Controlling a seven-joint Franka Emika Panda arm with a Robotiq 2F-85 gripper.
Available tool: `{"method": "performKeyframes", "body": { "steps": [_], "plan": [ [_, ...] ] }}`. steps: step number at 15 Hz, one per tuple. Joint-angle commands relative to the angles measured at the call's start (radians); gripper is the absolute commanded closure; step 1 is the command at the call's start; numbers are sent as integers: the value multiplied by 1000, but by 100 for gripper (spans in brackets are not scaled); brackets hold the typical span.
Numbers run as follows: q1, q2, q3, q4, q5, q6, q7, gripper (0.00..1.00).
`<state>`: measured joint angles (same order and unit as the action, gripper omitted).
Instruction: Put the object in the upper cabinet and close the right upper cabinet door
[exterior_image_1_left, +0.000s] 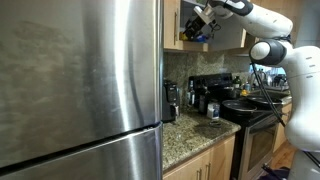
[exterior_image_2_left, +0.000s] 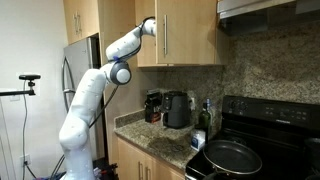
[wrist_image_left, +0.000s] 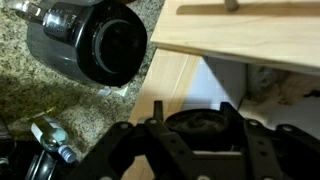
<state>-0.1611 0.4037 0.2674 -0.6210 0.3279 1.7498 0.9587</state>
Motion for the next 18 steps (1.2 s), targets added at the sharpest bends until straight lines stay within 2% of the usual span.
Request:
{"method": "performKeyframes", "body": {
  "steps": [1,3,4,6,7,8,9,10,15,18],
  "plan": [
    [-60,-7,61,96,126,-108,-134,67],
    [-81,10,84,122,209,-143,-141,67],
    [-49,-15,49,81,152,-102,-107,42],
    [-64,-12,61,91,184,-119,-115,42],
    [-66,-9,64,92,187,-119,-118,67],
    [-99,7,103,105,261,-187,-149,67],
    [-117,31,124,121,317,-207,-159,67],
    [-71,103,66,235,376,-268,-145,67],
    [-97,182,85,248,629,-352,-101,67],
    [-53,191,9,240,605,-281,-29,67]
  ]
}}
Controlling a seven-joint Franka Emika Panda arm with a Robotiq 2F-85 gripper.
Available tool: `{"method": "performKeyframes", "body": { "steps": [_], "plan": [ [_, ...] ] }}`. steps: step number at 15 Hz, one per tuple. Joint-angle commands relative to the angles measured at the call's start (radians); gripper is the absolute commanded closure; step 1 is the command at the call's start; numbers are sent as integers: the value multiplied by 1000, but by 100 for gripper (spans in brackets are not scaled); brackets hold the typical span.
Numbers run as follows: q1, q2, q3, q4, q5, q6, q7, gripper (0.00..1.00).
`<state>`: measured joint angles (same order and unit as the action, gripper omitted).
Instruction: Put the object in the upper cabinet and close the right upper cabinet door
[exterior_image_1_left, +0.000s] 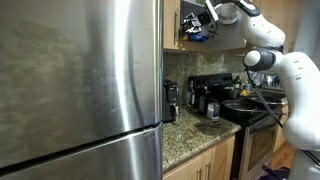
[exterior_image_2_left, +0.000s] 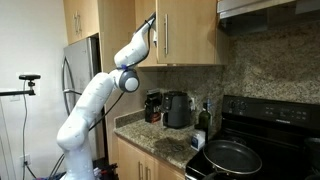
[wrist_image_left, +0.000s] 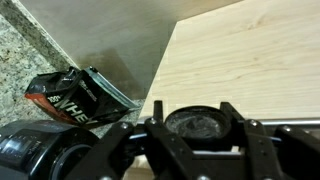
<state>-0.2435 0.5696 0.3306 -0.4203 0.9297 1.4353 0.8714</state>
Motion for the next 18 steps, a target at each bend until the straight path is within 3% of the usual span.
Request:
{"method": "performKeyframes", "body": {
  "steps": [1,7,10,12,18],
  "plan": [
    [46,27,-80,44,-22,69,75,67],
    [96,42,-156,57,-126,198,173,67],
    [118,52,-165,73,-182,208,204,67],
    [125,-3,-178,6,-229,264,208,67],
    [127,-18,-171,35,-314,278,252,67]
  ]
}}
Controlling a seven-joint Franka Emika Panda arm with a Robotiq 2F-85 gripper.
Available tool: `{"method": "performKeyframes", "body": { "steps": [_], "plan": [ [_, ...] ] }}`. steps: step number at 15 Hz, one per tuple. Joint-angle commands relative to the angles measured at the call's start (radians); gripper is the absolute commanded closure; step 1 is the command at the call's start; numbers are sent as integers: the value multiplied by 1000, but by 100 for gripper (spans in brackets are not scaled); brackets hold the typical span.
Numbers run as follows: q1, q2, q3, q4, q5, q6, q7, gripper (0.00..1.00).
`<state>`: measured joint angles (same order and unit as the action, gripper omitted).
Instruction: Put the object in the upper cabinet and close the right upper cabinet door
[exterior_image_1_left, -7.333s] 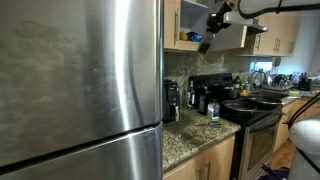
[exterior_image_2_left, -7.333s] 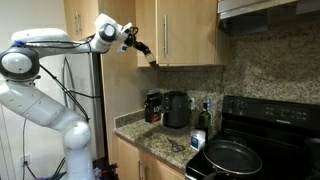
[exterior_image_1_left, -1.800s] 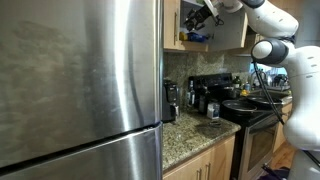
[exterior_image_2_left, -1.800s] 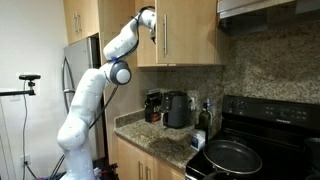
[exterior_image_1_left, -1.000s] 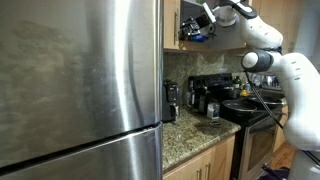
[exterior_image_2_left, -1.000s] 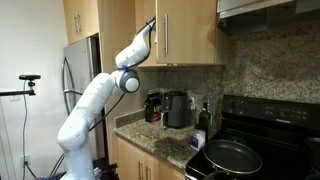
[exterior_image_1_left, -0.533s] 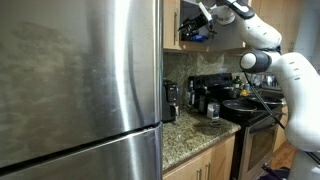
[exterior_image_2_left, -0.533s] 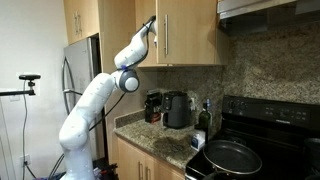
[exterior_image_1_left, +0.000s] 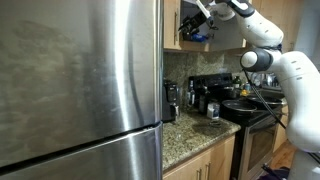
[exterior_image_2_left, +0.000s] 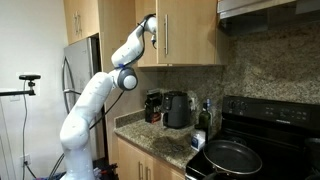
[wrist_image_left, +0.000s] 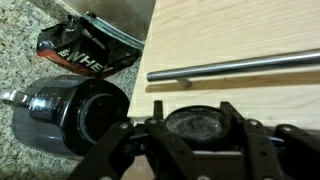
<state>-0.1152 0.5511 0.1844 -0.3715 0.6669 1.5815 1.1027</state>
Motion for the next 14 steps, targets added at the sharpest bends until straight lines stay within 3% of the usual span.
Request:
{"method": "performKeyframes", "body": {
  "steps": [1,3,5,6,8,9,14],
  "plan": [
    [-9,-1,-21,-11,-58,142,25,67],
    [-33,6,-6,0,-64,214,20,67],
    [-34,-1,10,-19,-64,196,16,67],
    [-39,5,11,-11,-65,197,18,42],
    [-37,15,11,5,-66,189,22,42],
    [-32,20,11,13,-67,186,24,67],
    [49,75,-6,14,-163,197,42,67]
  ]
}}
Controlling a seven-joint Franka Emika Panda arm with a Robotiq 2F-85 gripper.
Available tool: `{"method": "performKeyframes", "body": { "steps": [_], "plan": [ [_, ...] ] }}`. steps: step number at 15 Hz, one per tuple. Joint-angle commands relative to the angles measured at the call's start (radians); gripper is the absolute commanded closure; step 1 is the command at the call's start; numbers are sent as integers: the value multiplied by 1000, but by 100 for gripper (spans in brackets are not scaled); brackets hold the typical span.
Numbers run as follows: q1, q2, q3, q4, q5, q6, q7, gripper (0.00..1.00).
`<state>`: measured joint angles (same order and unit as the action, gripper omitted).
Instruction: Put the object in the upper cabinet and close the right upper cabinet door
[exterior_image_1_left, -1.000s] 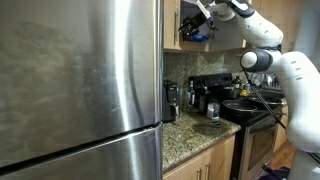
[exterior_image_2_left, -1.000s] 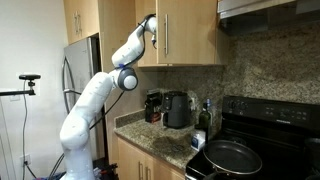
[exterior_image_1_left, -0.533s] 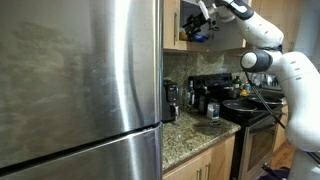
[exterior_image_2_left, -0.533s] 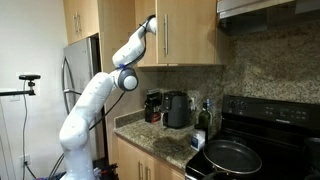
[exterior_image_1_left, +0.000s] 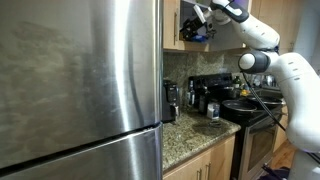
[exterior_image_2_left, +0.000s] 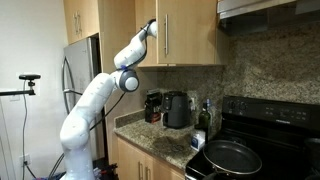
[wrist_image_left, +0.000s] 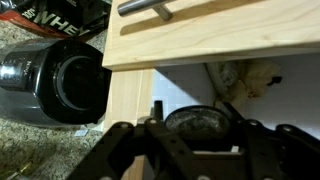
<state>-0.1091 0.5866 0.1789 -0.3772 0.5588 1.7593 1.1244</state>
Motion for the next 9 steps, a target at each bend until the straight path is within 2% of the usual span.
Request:
{"method": "performKeyframes", "body": {
  "steps": [1,2,4,7,8,9],
  "plan": [
    [62,55,-2,23,-80,44,22,67],
    [65,26,4,-33,-86,86,16,67],
    [87,64,-1,16,-114,97,43,67],
    [77,54,14,-15,-105,91,92,67],
    [69,53,19,-16,-98,79,102,26],
    [58,47,27,-15,-87,54,117,16]
  ]
}}
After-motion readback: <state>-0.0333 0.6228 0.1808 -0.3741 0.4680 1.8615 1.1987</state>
